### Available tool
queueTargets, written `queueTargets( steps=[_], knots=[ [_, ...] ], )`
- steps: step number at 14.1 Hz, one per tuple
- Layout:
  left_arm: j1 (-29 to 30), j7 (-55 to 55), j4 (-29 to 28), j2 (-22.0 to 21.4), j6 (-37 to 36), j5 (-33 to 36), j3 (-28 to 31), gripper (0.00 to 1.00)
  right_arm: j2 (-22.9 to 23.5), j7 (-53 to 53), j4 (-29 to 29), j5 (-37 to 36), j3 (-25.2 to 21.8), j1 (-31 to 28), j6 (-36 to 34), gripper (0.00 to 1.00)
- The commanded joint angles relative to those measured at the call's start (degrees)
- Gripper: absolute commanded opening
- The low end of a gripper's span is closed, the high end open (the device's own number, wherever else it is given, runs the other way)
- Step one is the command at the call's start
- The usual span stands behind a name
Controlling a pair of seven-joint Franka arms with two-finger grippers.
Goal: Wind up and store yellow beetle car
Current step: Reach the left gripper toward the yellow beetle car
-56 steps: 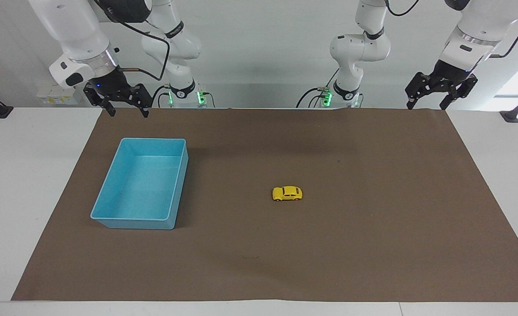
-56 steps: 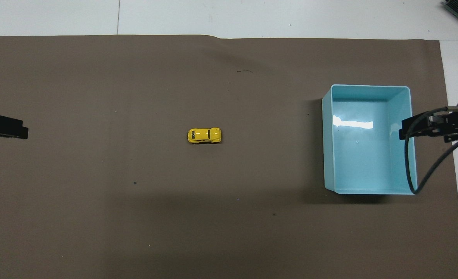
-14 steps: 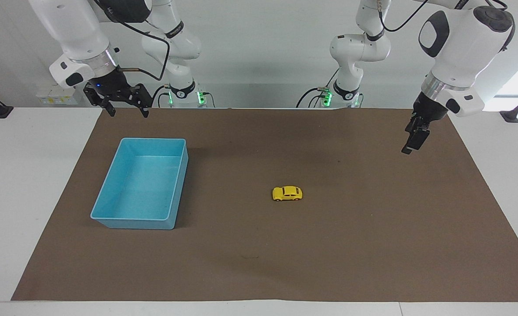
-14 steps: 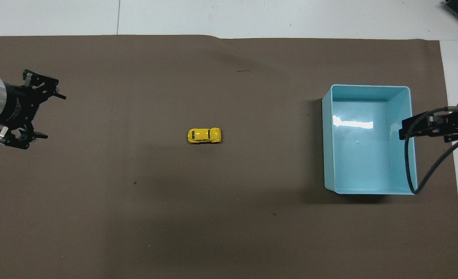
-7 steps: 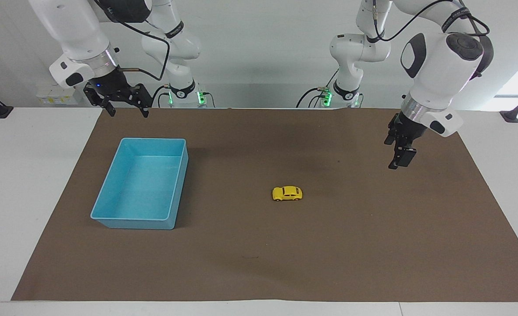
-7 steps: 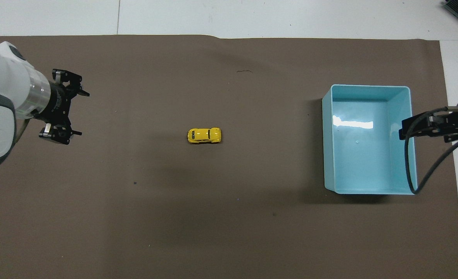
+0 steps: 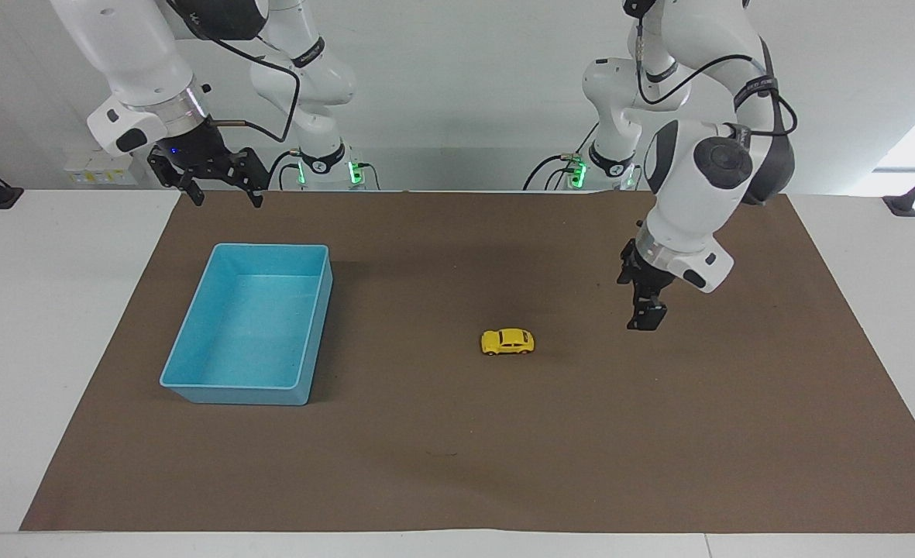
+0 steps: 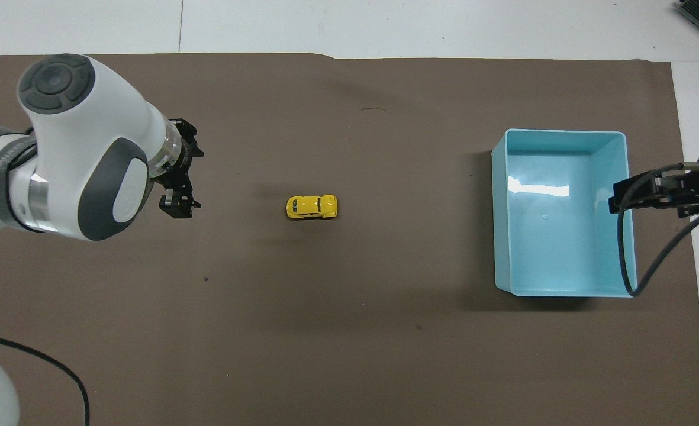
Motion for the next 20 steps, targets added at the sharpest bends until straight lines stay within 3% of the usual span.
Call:
queueTargets(
  steps=[1, 7, 11, 20],
  knots=[
    [-2.4, -2.0, 2.2, 3.4, 1.3, -0.7, 0.7, 1.0, 0.1, -1.1, 0.2, 0.5, 0.2, -0.5, 0.2, 1.0],
    [-7.7, -12.4, 2.2, 7.7, 7.6, -4.0, 0.7, 1.0, 0.1, -1.1, 0.2, 0.5, 0.2, -0.5, 0.2, 1.0],
    [-11.8, -17.2, 6.7, 15.8, 7.9, -4.0, 0.8, 1.0, 0.1, -1.1, 0.2, 0.5, 0.2, -0.5, 0.2, 1.0],
    [-13.8, -19.0, 6.3, 15.4, 9.0, -3.9, 0.8, 1.0, 0.1, -1.1, 0.2, 0.5, 0.2, -0.5, 0.2, 1.0]
  ],
)
